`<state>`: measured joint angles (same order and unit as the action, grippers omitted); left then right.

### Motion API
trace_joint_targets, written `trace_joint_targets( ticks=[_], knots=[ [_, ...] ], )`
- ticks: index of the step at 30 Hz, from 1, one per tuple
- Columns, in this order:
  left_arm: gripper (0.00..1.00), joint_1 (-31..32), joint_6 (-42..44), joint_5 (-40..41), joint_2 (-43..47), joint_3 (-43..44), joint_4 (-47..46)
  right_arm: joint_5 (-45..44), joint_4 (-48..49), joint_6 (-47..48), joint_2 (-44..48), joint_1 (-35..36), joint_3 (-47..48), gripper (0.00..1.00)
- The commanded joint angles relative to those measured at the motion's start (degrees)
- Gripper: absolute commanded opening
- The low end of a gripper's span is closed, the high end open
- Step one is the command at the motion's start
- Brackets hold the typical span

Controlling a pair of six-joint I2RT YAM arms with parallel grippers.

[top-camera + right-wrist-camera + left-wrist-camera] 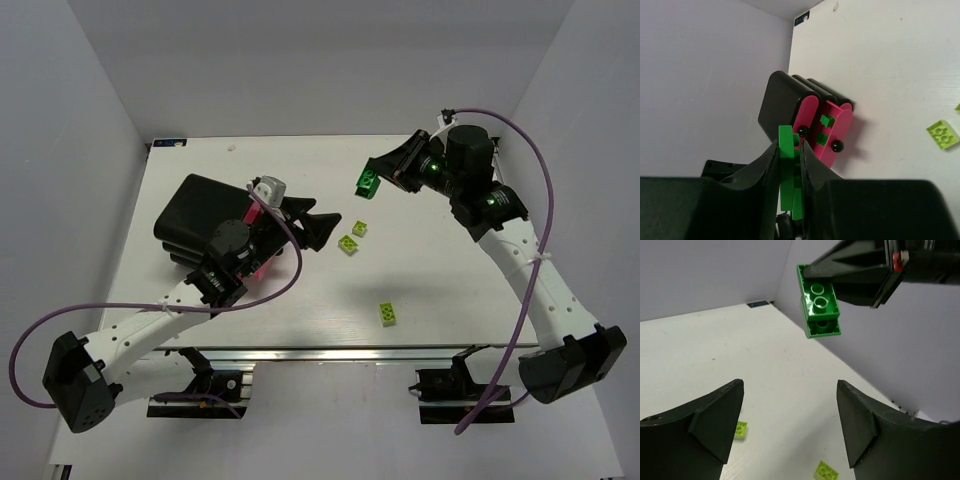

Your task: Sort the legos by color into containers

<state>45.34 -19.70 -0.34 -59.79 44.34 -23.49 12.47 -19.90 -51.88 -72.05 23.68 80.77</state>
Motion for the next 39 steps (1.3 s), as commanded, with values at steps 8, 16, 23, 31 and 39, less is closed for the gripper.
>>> trace_joint_targets(
  ticks=[8,16,23,31,39],
  knots=[
    [0.89,4.7,5.4,3.9,-5.4,4.3,-0.1,3.8,6.5,-8.4,-2.8,-0.4,-2.0,0.0],
    [0.89,7.6,7.7,6.2,-9.5,7.3,-0.8,3.9,7.9,-8.7,-2.8,-0.2,-4.2,0.0],
    [0.89,9.8,9.5,11.8,-12.2,8.7,-2.4,5.5,9.6,-9.9,-2.7,-0.2,-5.4,0.0],
    [0.84,12.0,11.6,21.2,-14.6,9.7,-5.5,6.9,11.0,-10.2,-2.2,-0.2,-7.2,0.0],
    [0.82,13.1,14.3,26.4,-14.2,8.9,-8.8,7.4,11.6,-10.0,-1.5,-0.1,-8.0,0.0]
  ],
)
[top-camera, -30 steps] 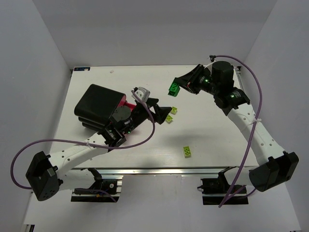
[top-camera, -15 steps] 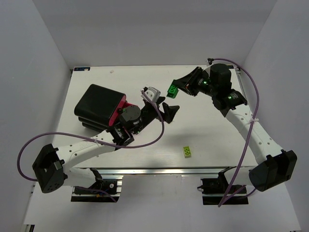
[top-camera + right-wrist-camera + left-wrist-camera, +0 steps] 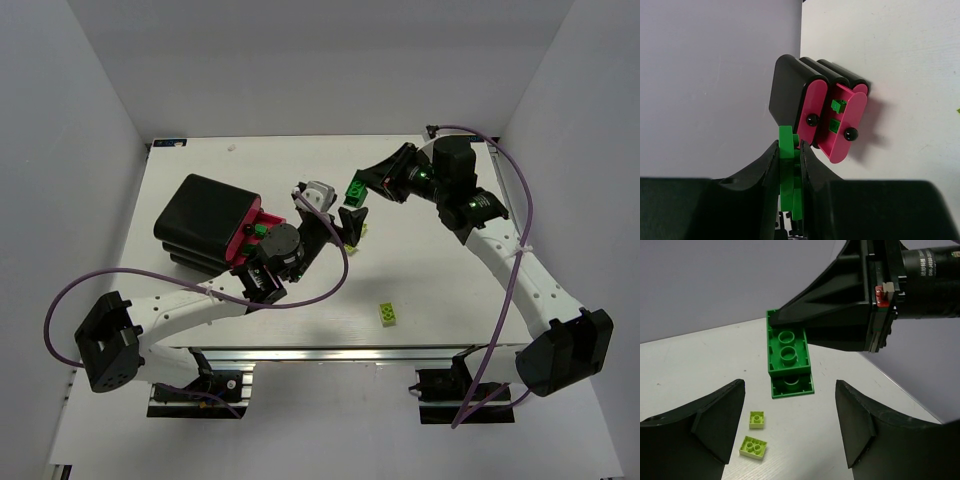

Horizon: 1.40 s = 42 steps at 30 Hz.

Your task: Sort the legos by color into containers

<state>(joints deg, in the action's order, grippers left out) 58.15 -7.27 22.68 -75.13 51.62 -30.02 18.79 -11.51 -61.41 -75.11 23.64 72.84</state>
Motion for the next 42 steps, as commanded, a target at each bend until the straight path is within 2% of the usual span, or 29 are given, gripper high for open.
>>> trace_joint_targets(
  ticks=[1,8,16,22,24,25,29,33,36,42],
  knots=[
    [0.82,0.3,1.9,3.8,1.0,2.0,-2.1,1.2,3.2,-0.5,1.5,-0.2,-0.2,0.0],
    [0.77,0.3,2.0,4.1,0.4,2.1,-1.6,2.0,3.9,-0.9,2.2,-0.3,-0.6,0.0],
    [0.81,0.3,1.0,2.7,-0.9,2.6,-1.9,2.9,4.0,-1.4,2.5,-0.3,-0.6,0.0],
    [0.79,0.3,1.0,3.0,-1.9,3.5,-1.7,3.5,4.4,-1.5,2.7,-0.3,-0.9,0.0],
    [0.74,0.3,1.2,3.3,-1.8,3.2,-2.2,3.6,4.5,-1.6,2.9,-0.3,-1.1,0.0],
    [0.67,0.3,1.3,3.4,-1.8,3.1,-2.3,3.7,4.6,-1.6,2.9,-0.2,-1.2,0.0],
    [0.52,0.3,1.5,3.4,-1.4,3.0,-2.3,4.2,5.1,-1.9,3.0,-0.4,-1.5,0.0],
    [0.4,0.3,1.6,3.6,-0.8,2.4,-2.6,4.8,5.4,-2.2,2.8,-0.5,-1.6,0.0],
    [0.34,0.3,1.2,2.8,-0.5,2.3,-1.5,6.7,7.2,-3.8,2.8,-0.9,-1.7,0.0],
    [0.28,0.3,0.0,1.1,-1.2,0.9,-0.1,11.4,10.9,-7.1,1.8,-2.3,-1.3,0.0]
  ],
)
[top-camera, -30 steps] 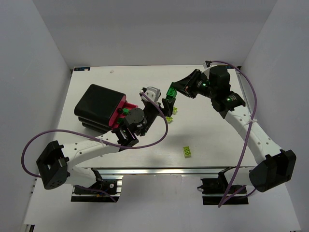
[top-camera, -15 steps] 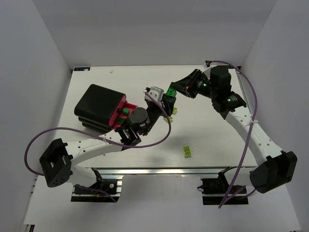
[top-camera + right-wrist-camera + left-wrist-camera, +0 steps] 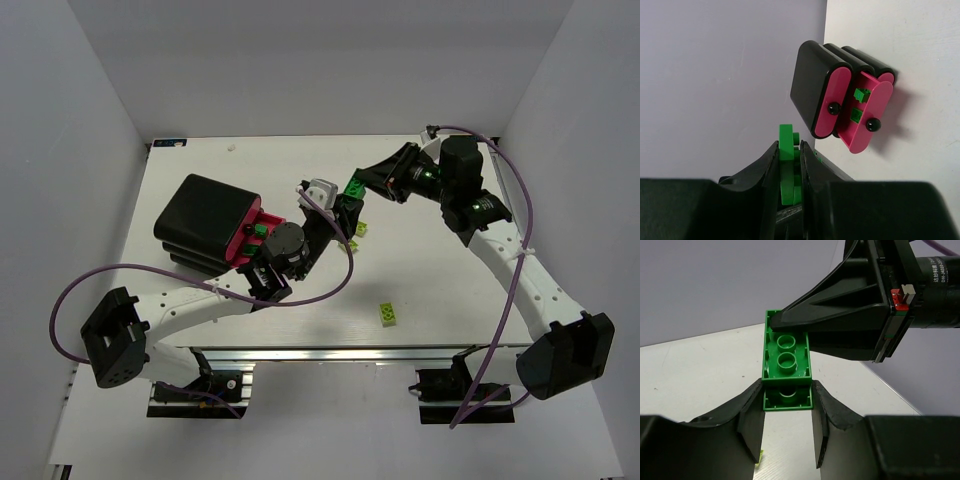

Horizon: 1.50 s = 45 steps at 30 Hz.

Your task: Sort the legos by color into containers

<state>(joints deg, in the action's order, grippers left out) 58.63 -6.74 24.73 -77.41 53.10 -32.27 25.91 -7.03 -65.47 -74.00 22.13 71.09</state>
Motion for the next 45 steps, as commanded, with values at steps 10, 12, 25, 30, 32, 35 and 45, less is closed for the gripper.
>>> trace_joint_targets(
  ticks=[10,12,25,30,32,35,45],
  knots=[
    [0.26,-0.2,-0.6,-1.5,0.9,-2.4,2.2,7.6,9.2,-6.5,0.3,-3.3,0.5,0.0],
    [0.26,-0.2,-0.6,-1.5,1.0,-2.8,2.0,8.6,10.2,-7.1,0.3,-3.9,0.0,0.0],
    [0.25,-0.2,-0.6,-1.6,2.3,-5.4,0.3,13.6,19.2,-14.2,0.6,-7.0,-4.7,0.0],
    [0.24,-0.2,-0.4,-1.0,3.8,-5.5,1.1,12.1,15.7,-9.5,1.0,-8.3,-3.2,0.0],
    [0.23,-0.7,-0.7,0.6,5.5,-5.1,4.3,7.0,10.5,-2.9,1.0,-8.6,-0.5,0.0],
    [0.19,-1.2,-4.1,5.1,8.6,-2.2,16.6,0.3,5.1,8.4,2.1,-8.9,1.4,0.0],
    [0.17,-1.8,-13.6,17.2,17.9,5.4,57.6,-4.3,5.7,18.8,5.9,-9.7,-5.0,0.0]
  ],
)
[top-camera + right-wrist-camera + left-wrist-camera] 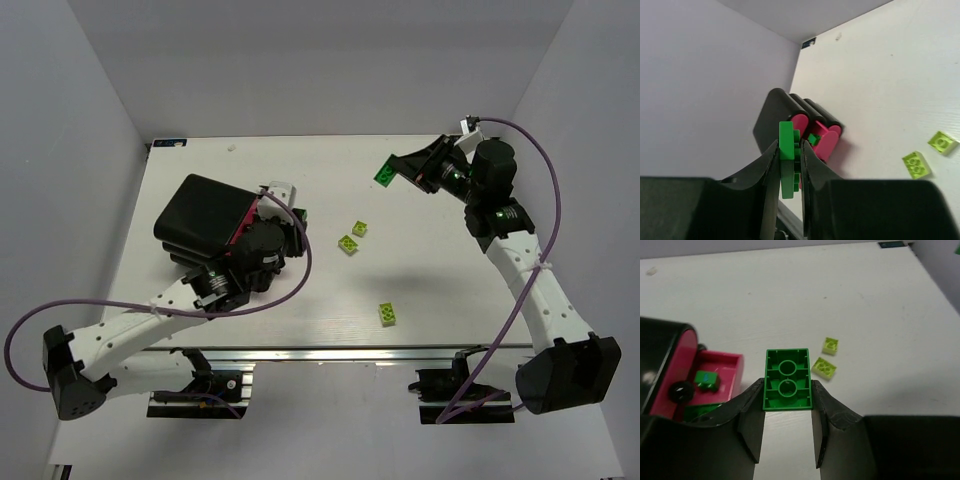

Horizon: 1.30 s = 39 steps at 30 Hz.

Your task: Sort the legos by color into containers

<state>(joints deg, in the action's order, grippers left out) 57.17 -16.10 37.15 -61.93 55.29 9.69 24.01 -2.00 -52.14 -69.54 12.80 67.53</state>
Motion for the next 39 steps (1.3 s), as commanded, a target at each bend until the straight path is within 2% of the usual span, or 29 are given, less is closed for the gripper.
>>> trace_joint_targets(
  ticks=[1,4,9,18,26,29,30,33,36,39],
  knots=[
    [0.17,-0.3,-6.0,4.9,3.0,3.8,20.9,-2.6,0.6,6.3,1.6,-0.4,-2.0,0.0],
    [0.18,-0.3,-9.0,6.4,2.9,4.0,28.0,-2.8,1.2,9.9,2.9,-0.3,-3.8,0.0],
    [0.21,-0.9,-11.1,9.1,0.1,2.5,32.2,-2.7,3.5,12.5,4.8,-0.5,-7.0,0.0],
    [0.23,-5.9,-9.7,10.2,-7.6,2.3,29.9,-2.7,3.2,15.4,7.1,-0.4,-9.2,0.0],
    [0.25,-11.3,-5.2,7.7,-12.0,1.8,26.4,-2.6,3.0,16.8,8.2,-0.4,-11.5,0.0],
    [0.36,-12.0,-4.2,6.6,-13.0,2.6,26.0,-2.7,3.1,16.9,8.5,-0.4,-11.8,0.0],
    [0.48,-12.6,-4.0,6.1,-13.3,2.9,26.0,-2.6,3.1,16.9,8.5,-0.6,-11.8,0.0],
    [0.67,-13.1,-3.6,5.7,-13.7,3.4,26.1,-2.1,3.1,17.1,8.4,-0.4,-11.9,0.0],
    [0.73,-13.1,-3.5,5.9,-13.6,3.6,26.3,-1.1,3.1,17.7,8.2,-0.5,-11.8,0.0],
    [0.74,-13.7,-3.2,5.7,-12.4,3.8,26.2,0.3,3.2,18.4,7.7,-0.3,-11.7,0.0]
  ],
)
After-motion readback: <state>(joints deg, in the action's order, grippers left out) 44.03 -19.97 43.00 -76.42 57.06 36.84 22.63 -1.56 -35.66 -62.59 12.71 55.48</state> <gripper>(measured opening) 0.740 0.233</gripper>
